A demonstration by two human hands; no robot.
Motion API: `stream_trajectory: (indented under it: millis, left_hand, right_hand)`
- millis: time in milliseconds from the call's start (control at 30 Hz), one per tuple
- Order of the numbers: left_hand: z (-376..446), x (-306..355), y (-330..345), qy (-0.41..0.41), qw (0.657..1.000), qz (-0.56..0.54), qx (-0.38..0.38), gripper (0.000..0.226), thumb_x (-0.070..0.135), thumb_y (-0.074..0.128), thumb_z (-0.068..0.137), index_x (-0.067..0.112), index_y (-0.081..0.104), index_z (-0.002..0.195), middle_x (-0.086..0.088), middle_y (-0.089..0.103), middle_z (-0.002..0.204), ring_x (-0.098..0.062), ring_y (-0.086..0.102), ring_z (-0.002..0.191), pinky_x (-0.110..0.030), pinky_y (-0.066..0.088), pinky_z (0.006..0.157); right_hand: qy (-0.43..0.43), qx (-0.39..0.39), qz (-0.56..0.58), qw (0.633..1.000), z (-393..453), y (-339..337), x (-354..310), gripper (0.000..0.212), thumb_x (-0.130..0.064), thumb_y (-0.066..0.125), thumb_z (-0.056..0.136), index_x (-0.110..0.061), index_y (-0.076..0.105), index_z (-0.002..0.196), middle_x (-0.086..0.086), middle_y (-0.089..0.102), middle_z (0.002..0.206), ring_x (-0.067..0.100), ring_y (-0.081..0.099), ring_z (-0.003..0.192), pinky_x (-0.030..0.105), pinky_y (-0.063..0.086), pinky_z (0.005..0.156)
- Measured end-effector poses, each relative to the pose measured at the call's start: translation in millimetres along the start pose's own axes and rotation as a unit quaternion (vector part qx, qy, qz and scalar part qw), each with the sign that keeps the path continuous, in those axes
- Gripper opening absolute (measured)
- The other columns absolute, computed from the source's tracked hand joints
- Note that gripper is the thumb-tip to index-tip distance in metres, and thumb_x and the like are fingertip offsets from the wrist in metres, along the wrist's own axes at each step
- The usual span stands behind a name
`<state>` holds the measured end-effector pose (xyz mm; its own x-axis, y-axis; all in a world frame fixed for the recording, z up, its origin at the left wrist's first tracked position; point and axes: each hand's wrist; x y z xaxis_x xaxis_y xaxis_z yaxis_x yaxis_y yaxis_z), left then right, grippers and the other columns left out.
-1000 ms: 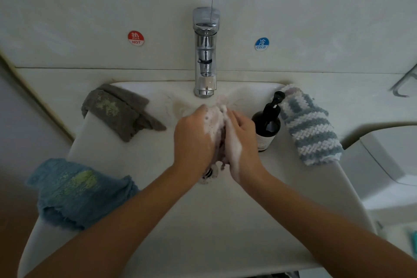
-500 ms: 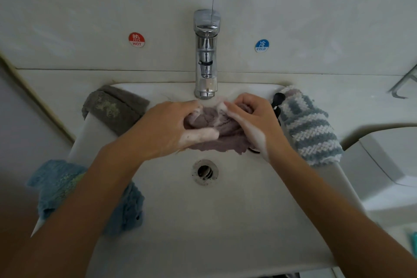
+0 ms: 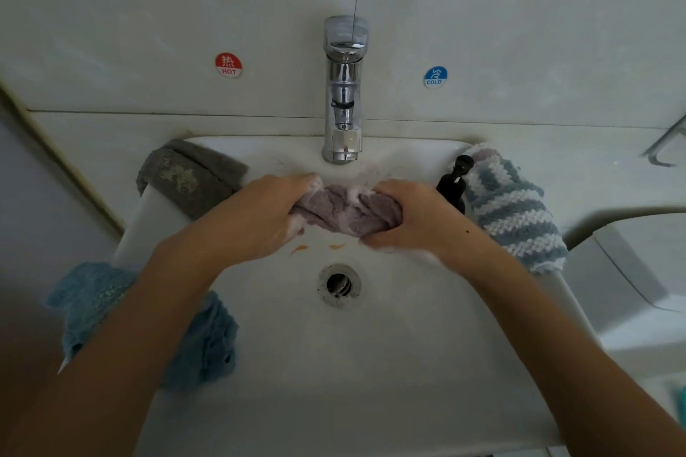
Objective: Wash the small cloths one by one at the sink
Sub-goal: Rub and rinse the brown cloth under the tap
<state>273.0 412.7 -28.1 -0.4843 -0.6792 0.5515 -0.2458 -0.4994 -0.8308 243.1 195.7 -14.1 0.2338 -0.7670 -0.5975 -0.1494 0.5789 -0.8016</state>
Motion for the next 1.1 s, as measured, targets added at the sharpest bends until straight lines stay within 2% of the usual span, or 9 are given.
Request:
stream_trajectory:
  millis: [100, 233, 433, 600, 733, 800, 867, 1000, 1100]
  left_hand:
    - [1, 1, -2, -0.030, 0.997, -0.075, -0.015, 0.026, 0.009, 0.052, 0.095, 0.032, 0.050, 0.082, 0.004, 0.061, 0.073, -0.012, 0.060, 0.056, -0.039, 0.056, 0.044]
    - [0, 3, -5, 0.003, 0.994, -0.108, -0.033, 0.011, 0.025, 0.065, 0.089, 0.026, 0.054, 0.091, 0.013, 0.059, 0.076, -0.007, 0.059, 0.066, -0.037, 0.054, 0.056]
    - [-5, 17, -14, -0.080, 0.981, -0.145, -0.098, 0.041, 0.061, 0.060, 0.073, 0.031, 0.054, 0.101, 0.008, 0.059, 0.096, -0.013, 0.062, 0.083, -0.043, 0.060, 0.060]
    - [-2, 24, -13, -0.108, 0.972, -0.209, -0.017, 0.028, 0.048, 0.039, 0.096, 0.038, 0.055, 0.075, 0.031, 0.055, 0.059, 0.007, 0.054, 0.057, -0.037, 0.053, 0.057]
    - [2, 20, -10, -0.083, 0.978, -0.189, 0.014, 0.020, 0.025, 0.048, 0.099, 0.011, 0.061, 0.091, 0.014, 0.052, 0.063, 0.002, 0.051, 0.056, -0.042, 0.055, 0.059]
    - [3, 19, -7, -0.074, 0.980, -0.183, 0.025, 0.013, 0.016, 0.052, 0.097, 0.008, 0.062, 0.099, 0.006, 0.053, 0.072, 0.000, 0.052, 0.057, -0.038, 0.054, 0.059]
    - [5, 21, -3, -0.070, 0.979, -0.184, 0.046, 0.013, 0.015, 0.056, 0.095, 0.012, 0.062, 0.106, 0.004, 0.057, 0.081, 0.001, 0.057, 0.059, -0.032, 0.054, 0.056]
    - [7, 17, 0, -0.118, 0.972, -0.191, 0.067, 0.019, 0.019, 0.067, 0.089, 0.017, 0.058, 0.106, 0.006, 0.059, 0.090, -0.002, 0.057, 0.068, -0.013, 0.050, 0.055]
    - [5, 10, -4, -0.105, 0.987, -0.108, 0.058, 0.029, 0.028, 0.071, 0.084, 0.000, 0.063, 0.083, -0.009, 0.056, 0.072, -0.009, 0.048, 0.059, -0.018, 0.040, 0.052]
  right_hand:
    - [-0.001, 0.011, 0.001, 1.000, 0, 4, 4, 0.019, -0.006, 0.073, 0.076, 0.000, 0.057, 0.085, 0.011, 0.062, 0.080, 0.028, 0.062, 0.077, 0.041, 0.050, 0.068]
    - [0.018, 0.017, 0.012, 1.000, 0, 7, 5, 0.014, -0.004, 0.063, 0.085, -0.003, 0.054, 0.095, 0.013, 0.070, 0.084, 0.024, 0.068, 0.078, 0.041, 0.053, 0.071]
    - [0.060, -0.032, 0.066, 0.995, 1, 9, 6, 0.010, -0.010, 0.057, 0.093, -0.008, 0.051, 0.101, 0.016, 0.066, 0.087, 0.032, 0.066, 0.077, 0.054, 0.055, 0.073]
    - [0.067, -0.062, 0.259, 0.962, -6, 0, -4, 0.024, -0.019, 0.073, 0.087, -0.021, 0.055, 0.103, 0.020, 0.066, 0.095, 0.028, 0.071, 0.078, 0.055, 0.058, 0.080]
    - [0.076, -0.004, 0.329, 0.941, -7, 1, -12, 0.049, -0.055, 0.055, 0.082, -0.007, 0.061, 0.087, 0.016, 0.052, 0.070, 0.019, 0.055, 0.059, 0.027, 0.055, 0.058]
    - [0.091, 0.048, 0.338, 0.936, -4, 5, -11, 0.041, -0.048, 0.056, 0.091, -0.018, 0.054, 0.064, 0.010, 0.044, 0.059, 0.016, 0.043, 0.047, 0.018, 0.040, 0.042]
    - [0.092, 0.068, 0.308, 0.944, -2, 9, -8, 0.034, -0.037, 0.064, 0.092, -0.018, 0.052, 0.067, 0.004, 0.039, 0.055, 0.010, 0.035, 0.040, 0.016, 0.030, 0.037]
    - [0.097, 0.051, 0.233, 0.966, -1, 10, -5, 0.025, -0.038, 0.077, 0.080, -0.024, 0.058, 0.088, -0.008, 0.059, 0.072, 0.006, 0.057, 0.062, 0.022, 0.047, 0.057]
    - [0.107, 0.010, 0.191, 0.976, -1, 10, -4, 0.028, -0.043, 0.079, 0.075, -0.025, 0.066, 0.090, -0.001, 0.069, 0.081, 0.009, 0.067, 0.075, 0.026, 0.055, 0.067]
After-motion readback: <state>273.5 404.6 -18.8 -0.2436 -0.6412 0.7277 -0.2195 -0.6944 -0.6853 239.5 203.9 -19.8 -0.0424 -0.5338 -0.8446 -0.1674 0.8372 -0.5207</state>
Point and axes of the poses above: each hand's wrist, its own z-axis towards the middle knuckle, its own y-axis out of the palm, x = y × z
